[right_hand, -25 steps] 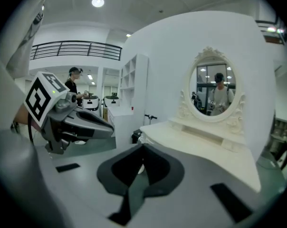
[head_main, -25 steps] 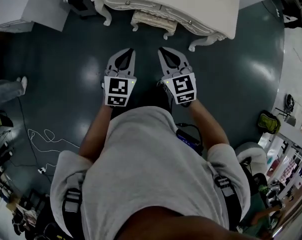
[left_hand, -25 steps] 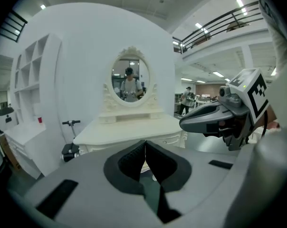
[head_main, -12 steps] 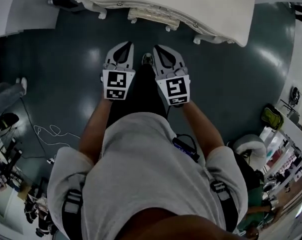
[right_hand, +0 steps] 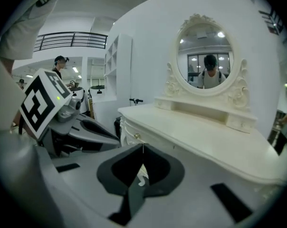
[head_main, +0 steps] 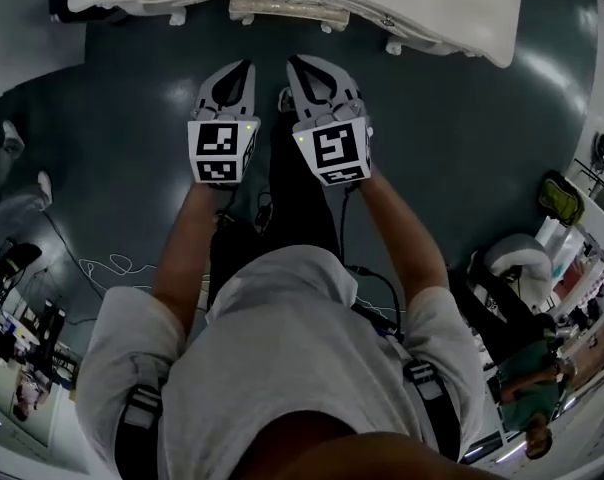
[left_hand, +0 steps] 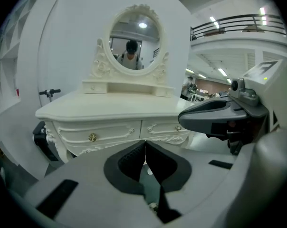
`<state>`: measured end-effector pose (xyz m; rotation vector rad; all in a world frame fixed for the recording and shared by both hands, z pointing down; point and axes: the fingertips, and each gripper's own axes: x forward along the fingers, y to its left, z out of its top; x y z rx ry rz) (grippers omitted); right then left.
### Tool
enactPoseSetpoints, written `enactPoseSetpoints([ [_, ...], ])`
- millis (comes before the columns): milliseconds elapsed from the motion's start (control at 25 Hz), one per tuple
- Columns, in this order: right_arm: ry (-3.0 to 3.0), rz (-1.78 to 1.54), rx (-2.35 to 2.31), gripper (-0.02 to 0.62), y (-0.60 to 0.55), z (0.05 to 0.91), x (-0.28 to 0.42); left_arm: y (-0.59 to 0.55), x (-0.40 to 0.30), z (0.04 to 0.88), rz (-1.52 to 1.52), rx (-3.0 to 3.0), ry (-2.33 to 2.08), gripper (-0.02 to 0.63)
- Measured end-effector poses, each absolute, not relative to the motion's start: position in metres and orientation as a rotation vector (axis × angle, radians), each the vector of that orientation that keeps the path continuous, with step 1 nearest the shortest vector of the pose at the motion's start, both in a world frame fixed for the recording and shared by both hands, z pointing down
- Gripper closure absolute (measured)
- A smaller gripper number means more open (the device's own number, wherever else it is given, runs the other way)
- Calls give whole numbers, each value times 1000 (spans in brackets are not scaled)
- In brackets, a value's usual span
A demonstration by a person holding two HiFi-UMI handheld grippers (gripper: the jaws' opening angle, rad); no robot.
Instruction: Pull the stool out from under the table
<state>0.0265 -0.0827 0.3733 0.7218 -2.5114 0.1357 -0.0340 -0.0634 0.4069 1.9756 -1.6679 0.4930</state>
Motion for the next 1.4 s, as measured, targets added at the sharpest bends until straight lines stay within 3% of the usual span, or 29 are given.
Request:
enactPoseSetpoints([
  [480,-2373,353,1011,581,12,480,40,29,-66,499,689,2156,-1529,598],
  [800,-2301,313,1003,581,-70,568,48,-27,-63,556,507,2283,-1540,598],
  [1040,-2362,246,1012,581,-118,593,43,-79,-55,607,730,2408,-1570,598],
  [1400,-2322,280,1089,580,-148,658,67,-116,-87,680,612,2141,-1669,598],
])
